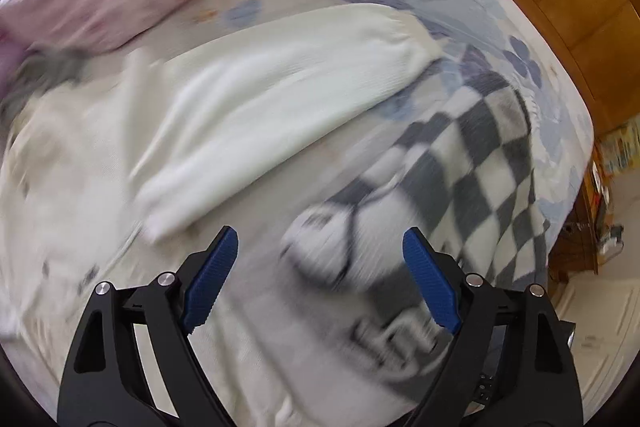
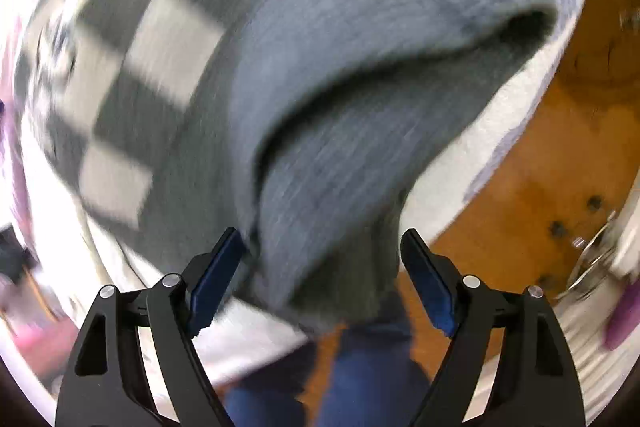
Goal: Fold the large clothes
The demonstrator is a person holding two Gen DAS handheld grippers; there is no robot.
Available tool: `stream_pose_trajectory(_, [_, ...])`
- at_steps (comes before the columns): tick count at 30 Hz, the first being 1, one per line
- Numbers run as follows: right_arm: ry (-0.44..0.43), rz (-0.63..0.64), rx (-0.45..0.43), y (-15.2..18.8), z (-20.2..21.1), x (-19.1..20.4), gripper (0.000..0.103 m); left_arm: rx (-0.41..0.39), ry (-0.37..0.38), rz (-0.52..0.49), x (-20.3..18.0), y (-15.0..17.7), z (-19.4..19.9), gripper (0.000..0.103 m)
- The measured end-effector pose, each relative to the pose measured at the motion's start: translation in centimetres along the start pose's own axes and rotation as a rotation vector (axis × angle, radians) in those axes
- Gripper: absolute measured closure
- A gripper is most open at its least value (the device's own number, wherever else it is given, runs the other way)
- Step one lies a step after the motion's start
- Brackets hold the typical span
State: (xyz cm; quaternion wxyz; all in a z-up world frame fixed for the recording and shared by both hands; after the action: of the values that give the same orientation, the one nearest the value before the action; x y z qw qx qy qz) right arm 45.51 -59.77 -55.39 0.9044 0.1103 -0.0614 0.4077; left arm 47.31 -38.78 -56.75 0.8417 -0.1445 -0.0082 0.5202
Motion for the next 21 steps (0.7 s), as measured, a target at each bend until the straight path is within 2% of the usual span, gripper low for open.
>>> stream_pose_trajectory(2, [0.046, 0.07, -0.004, 0.8, 0.8, 1.5, 0.025, -0.006, -0.026, 0.043, 1.3, 2.2, 1.6, 0.018])
stream_pose_trajectory(6, [0.069, 0.154, -0.049, 2.3, 3.3, 5.1, 0.024, -0.036, -0.046, 0.153, 3.8, 7.5, 5.2, 0.014])
stream_pose_trajectory(12, [0.027, 0.292, -0.186, 3.7, 8.8, 12.5, 0.024, -0.115, -0.037, 0.322, 6.5, 15.2, 11.8, 0.012])
stream_pose_trajectory(13, [0.024, 0.315, -0.208, 2.3, 9.4, 12.5, 0.024, -0.126, -0.034, 0.332, 6.7, 16.0, 12.7, 0.012])
stream_pose_trajectory(16, [-0.012, 0.383, -0.296, 6.7, 12.0, 14.8, 0.024, -0.176, -0.03, 0.366, 7.4, 19.3, 16.5, 0.012])
stream_pose_trajectory(17, [-0.015, 0.402, -0.315, 7.8, 12.6, 13.4, 0.024, -0.19, -0.03, 0.37, 7.6, 20.0, 17.5, 0.012])
stream_pose_trajectory(21, [-0.038, 0.488, -0.451, 14.0, 17.5, 15.3, 0.024, -0.278, -0.049, 0.354, 7.9, 23.4, 23.3, 0.011])
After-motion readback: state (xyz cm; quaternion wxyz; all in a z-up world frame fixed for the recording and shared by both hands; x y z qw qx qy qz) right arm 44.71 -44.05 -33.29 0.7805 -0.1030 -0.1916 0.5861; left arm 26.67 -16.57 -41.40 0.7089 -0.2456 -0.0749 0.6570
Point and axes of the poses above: each gripper's, at about its wrist camera, not at the fingertips, and z roughly against the way its jaws point, x to its left, y to its underside, the point moved 1 cm from there along -z, roughly the way its jaws point, and after that the axes turned 2 degrees about -x, right-handed, at the moved point
